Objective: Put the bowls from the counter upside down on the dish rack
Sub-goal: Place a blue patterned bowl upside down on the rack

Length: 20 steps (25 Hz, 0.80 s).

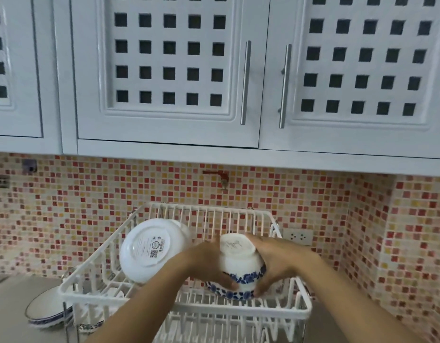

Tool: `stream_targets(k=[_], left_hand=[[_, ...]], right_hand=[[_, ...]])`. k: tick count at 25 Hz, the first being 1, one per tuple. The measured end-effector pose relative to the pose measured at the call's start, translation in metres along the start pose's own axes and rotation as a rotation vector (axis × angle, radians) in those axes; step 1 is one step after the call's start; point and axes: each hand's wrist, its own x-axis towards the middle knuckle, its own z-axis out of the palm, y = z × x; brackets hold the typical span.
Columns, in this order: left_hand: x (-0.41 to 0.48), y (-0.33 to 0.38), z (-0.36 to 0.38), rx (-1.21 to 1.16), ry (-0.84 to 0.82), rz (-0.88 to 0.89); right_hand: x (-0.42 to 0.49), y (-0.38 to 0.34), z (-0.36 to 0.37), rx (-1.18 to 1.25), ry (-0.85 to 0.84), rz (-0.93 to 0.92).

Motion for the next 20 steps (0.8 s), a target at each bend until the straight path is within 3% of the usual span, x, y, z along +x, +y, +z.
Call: stream_targets(k=[10, 20], left_hand=[[0.01, -0.006, 0.016, 0.199, 0.161, 0.045], [0.011, -0.001, 0.018, 0.219, 0.063, -0.002]], right_hand=[[0.017, -0.002, 0.004, -0.156, 0.014, 0.1], [0.019, -0.003, 0.001, -0.138, 0.004, 0.121]])
